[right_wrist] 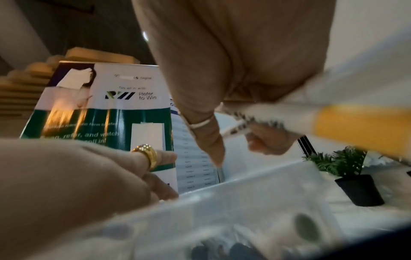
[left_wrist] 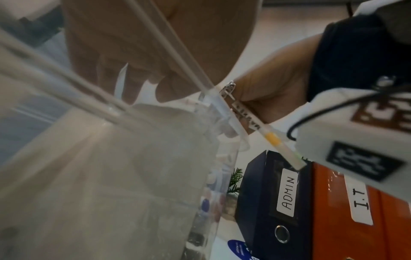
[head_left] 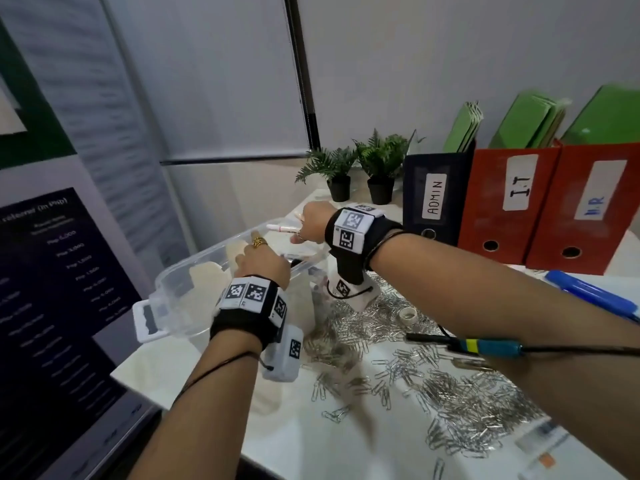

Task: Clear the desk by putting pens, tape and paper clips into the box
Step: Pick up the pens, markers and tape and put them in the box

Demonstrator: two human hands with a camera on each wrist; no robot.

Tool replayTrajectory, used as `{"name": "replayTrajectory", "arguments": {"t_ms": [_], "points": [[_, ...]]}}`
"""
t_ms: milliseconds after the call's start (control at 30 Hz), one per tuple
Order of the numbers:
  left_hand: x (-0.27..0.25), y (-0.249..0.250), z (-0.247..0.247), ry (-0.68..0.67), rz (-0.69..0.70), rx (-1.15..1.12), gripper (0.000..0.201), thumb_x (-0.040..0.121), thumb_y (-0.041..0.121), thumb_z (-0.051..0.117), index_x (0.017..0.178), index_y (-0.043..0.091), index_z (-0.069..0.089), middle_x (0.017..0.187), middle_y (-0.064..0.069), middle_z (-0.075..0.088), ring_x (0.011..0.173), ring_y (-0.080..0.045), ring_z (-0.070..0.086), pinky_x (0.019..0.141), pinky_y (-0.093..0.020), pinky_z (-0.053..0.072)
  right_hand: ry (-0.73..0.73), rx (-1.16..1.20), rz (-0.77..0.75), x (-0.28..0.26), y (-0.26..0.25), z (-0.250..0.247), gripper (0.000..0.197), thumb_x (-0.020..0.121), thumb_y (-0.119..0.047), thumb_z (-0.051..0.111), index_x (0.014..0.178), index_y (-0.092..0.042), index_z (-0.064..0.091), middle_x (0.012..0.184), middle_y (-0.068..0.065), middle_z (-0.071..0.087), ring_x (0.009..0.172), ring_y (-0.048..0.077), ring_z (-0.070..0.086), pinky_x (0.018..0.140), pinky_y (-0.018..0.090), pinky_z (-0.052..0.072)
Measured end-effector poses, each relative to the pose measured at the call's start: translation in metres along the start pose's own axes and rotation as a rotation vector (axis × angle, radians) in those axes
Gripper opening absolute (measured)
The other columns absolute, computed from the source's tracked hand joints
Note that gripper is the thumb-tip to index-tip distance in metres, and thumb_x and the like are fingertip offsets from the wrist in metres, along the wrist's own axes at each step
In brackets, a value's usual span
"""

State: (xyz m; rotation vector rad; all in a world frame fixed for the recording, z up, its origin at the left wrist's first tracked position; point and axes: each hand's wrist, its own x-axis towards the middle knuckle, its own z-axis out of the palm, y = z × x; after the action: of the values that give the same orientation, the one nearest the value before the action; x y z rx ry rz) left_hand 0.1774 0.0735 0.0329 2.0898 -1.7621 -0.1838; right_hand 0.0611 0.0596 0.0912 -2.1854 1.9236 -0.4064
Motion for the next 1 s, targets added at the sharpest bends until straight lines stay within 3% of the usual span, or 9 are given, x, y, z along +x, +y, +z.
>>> {"name": "replayTrajectory", "arguments": {"t_ms": [133,200,267,333,467,667,833,933,1000], "points": [[-0.002,0.001,0.002,0.014,0.003,-0.09,0.083,0.089,0.008,0.042,0.149,0.019,-0.015,0.139,-0.016,0.04,0.125,-0.037,0.039,0.101,-0.049,0.039,-0.023,-0.02,0.015,0.009,-0.014,-0.011,0.028,0.09,-0.015,0.054,0.114,-0.002,0.057,0.087,0.007,0.061,0.081,0.02,0.051,0.054,0.023,0.037],[-0.004,0.002,0.0,-0.007,-0.003,-0.095,0.082,0.09,0.008,0.043,0.149,0.019,-0.014,0.141,-0.016,0.037,0.127,-0.037,0.036,0.102,-0.049,0.037,-0.061,-0.02,-0.015,0.013,-0.018,-0.015,0.012,0.091,-0.013,0.052,0.095,-0.009,0.063,0.106,0.012,0.066,0.077,0.02,0.054,0.055,0.023,0.041],[-0.004,0.003,-0.001,-0.027,-0.007,-0.084,0.079,0.092,0.012,0.043,0.149,0.015,-0.01,0.146,-0.016,0.032,0.131,-0.037,0.032,0.104,-0.049,0.032,-0.093,-0.006,-0.029,0.017,-0.021,-0.017,0.019,0.09,-0.018,0.057,0.071,-0.017,0.054,0.097,0.008,0.063,0.061,0.015,0.054,0.053,0.021,0.042],[-0.005,0.003,-0.002,-0.045,-0.019,-0.074,0.078,0.093,0.018,0.046,0.15,0.013,-0.007,0.147,-0.014,0.03,0.133,-0.036,0.029,0.105,-0.05,0.031,-0.158,-0.099,-0.006,0.017,-0.027,-0.019,0.027,0.089,-0.036,0.059,0.073,-0.014,0.055,0.088,0.001,0.058,0.058,0.011,0.05,0.055,0.022,0.041],[-0.004,0.002,-0.003,-0.061,-0.028,-0.082,0.078,0.093,0.021,0.047,0.15,0.011,-0.006,0.147,-0.01,0.03,0.135,-0.034,0.027,0.104,-0.05,0.031,-0.23,-0.138,0.029,0.025,-0.036,-0.008,0.06,0.087,-0.061,0.048,0.11,-0.008,0.062,0.11,0.001,0.066,0.092,0.019,0.058,0.094,0.032,0.045],[-0.004,0.0,-0.002,-0.029,0.013,-0.101,0.071,0.09,0.01,0.038,0.15,0.014,0.0,0.146,-0.013,0.033,0.131,-0.036,0.032,0.102,-0.047,0.034,-0.101,-0.023,-0.025,0.021,-0.024,-0.003,0.047,0.094,-0.038,0.05,0.122,-0.002,0.06,0.127,0.012,0.06,0.117,0.027,0.055,0.098,0.033,0.044],[-0.006,0.002,-0.003,-0.018,0.029,-0.084,0.053,0.09,0.007,0.036,0.142,0.011,0.03,0.141,-0.014,0.036,0.129,-0.036,0.034,0.102,-0.045,0.034,-0.062,-0.17,0.007,-0.009,0.01,-0.007,0.036,0.089,-0.024,0.057,0.12,-0.005,0.061,0.12,0.011,0.063,0.105,0.026,0.061,0.082,0.026,0.048],[-0.004,0.001,-0.002,-0.031,0.038,-0.062,0.047,0.09,0.007,0.037,0.137,0.011,0.039,0.139,-0.014,0.038,0.128,-0.034,0.036,0.102,-0.044,0.034,-0.112,-0.048,0.001,-0.019,0.022,-0.001,0.029,0.088,-0.01,0.056,0.116,-0.005,0.064,0.112,0.014,0.068,0.074,0.021,0.063,0.062,0.022,0.05],[-0.004,0.0,-0.002,-0.034,0.041,-0.057,0.046,0.09,0.008,0.038,0.136,0.011,0.041,0.138,-0.014,0.039,0.127,-0.034,0.037,0.102,-0.042,0.035,-0.048,-0.085,-0.048,-0.019,0.024,0.003,0.025,0.091,-0.01,0.053,0.11,-0.004,0.069,0.108,0.012,0.07,0.077,0.024,0.064,0.067,0.027,0.052]]}}
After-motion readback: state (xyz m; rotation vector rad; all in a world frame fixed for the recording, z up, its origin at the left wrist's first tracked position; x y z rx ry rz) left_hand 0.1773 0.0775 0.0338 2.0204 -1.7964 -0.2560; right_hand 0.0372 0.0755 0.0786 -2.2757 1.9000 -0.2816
